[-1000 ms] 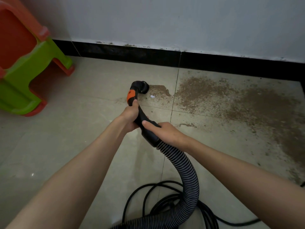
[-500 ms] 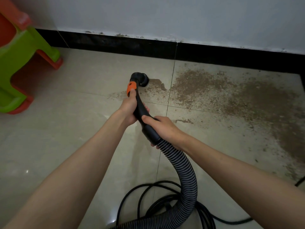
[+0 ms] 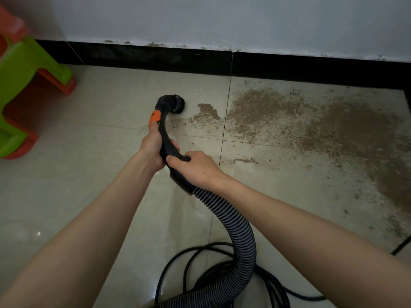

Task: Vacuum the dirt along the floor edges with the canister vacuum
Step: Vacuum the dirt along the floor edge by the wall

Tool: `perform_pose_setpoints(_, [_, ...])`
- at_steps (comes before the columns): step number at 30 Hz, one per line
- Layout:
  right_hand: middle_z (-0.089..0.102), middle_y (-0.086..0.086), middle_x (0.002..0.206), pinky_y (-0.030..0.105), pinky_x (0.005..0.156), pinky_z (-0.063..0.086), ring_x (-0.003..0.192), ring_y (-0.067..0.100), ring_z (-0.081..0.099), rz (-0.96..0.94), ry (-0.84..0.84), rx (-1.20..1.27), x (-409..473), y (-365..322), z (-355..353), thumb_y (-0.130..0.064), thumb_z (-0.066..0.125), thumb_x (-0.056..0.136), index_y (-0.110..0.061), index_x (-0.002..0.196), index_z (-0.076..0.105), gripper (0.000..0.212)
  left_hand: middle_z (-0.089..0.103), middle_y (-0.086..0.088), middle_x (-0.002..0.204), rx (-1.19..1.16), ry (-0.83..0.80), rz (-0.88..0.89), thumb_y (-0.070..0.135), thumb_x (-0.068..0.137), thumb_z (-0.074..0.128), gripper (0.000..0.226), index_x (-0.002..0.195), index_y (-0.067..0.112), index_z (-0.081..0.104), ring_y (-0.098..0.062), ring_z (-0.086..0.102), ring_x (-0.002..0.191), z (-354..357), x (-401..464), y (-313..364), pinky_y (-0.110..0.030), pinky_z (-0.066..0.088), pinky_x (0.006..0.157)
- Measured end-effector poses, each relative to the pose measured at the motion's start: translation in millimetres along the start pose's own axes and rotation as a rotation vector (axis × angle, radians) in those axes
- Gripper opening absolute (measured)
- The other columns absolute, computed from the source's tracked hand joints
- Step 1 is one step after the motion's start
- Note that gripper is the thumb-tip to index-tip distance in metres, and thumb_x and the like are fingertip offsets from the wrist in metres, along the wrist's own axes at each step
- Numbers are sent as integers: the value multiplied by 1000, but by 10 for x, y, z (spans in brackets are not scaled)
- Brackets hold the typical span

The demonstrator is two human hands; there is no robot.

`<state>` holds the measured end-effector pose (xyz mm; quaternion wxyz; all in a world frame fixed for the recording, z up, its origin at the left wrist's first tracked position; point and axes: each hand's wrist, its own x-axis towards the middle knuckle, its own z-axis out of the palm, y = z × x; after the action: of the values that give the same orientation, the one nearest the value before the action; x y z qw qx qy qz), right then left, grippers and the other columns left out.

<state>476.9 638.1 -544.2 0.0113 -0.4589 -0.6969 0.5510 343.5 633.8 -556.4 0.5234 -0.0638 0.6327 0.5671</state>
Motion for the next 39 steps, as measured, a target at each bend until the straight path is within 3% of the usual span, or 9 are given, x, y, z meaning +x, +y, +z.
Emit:
perform_pose_setpoints(8, [65, -1, 76, 14, 37, 38, 54, 12, 63, 45, 5, 34, -39, 26, -94, -58, 54, 87, -19, 81, 58, 40, 47, -2, 45, 121, -46, -22, 61, 93, 45, 49, 93, 12, 47, -15, 46, 35, 117, 28, 11, -20, 45, 42])
perform_pose_setpoints(13, [64, 0, 75, 22, 45, 47, 57, 15, 64, 79, 40, 107, -144, 139, -234, -56, 56, 88, -19, 80, 57, 37, 48, -3, 42, 214, -79, -17, 57, 97, 38, 48, 92, 10, 46, -15, 48, 32, 348, -40, -66, -20, 45, 40])
perform_pose_setpoints(17, [67, 7, 80, 35, 58, 59, 64, 27, 69, 115, 27, 226, -219, 197, -288, -52, 59, 87, -16, 83, 57, 37, 47, -4, 53, 255, -76, -19, 53, 99, 36, 42, 91, 12, 45, -16, 47, 36, 466, -102, -114, -21, 45, 41])
perform_pose_setpoints(27, [65, 6, 76, 32, 52, 56, 56, 24, 66, 135, 28, 269, -377, 242, -306, -52, 59, 86, -13, 84, 58, 38, 45, -6, 58, 320, -89, -13, 49, 100, 37, 38, 93, 13, 44, -17, 46, 41, 546, -263, -159, -24, 44, 41])
perform_pose_setpoints(32, [64, 7, 73, 24, 41, 47, 40, 17, 61, 156, 34, 312, -535, 340, -322, -50, 60, 87, -11, 87, 57, 38, 46, -7, 59, 341, -95, -28, 52, 99, 38, 43, 90, 11, 42, -19, 47, 45, 617, -365, -296, -28, 44, 42])
perform_pose_setpoints(39, [65, 8, 79, 28, 47, 51, 55, 24, 66, 145, 93, 241, -613, 359, -347, -51, 58, 88, -14, 85, 57, 37, 47, -7, 62, 311, -156, -57, 54, 98, 38, 46, 98, 9, 44, -19, 47, 47, 641, -463, -339, -27, 46, 44])
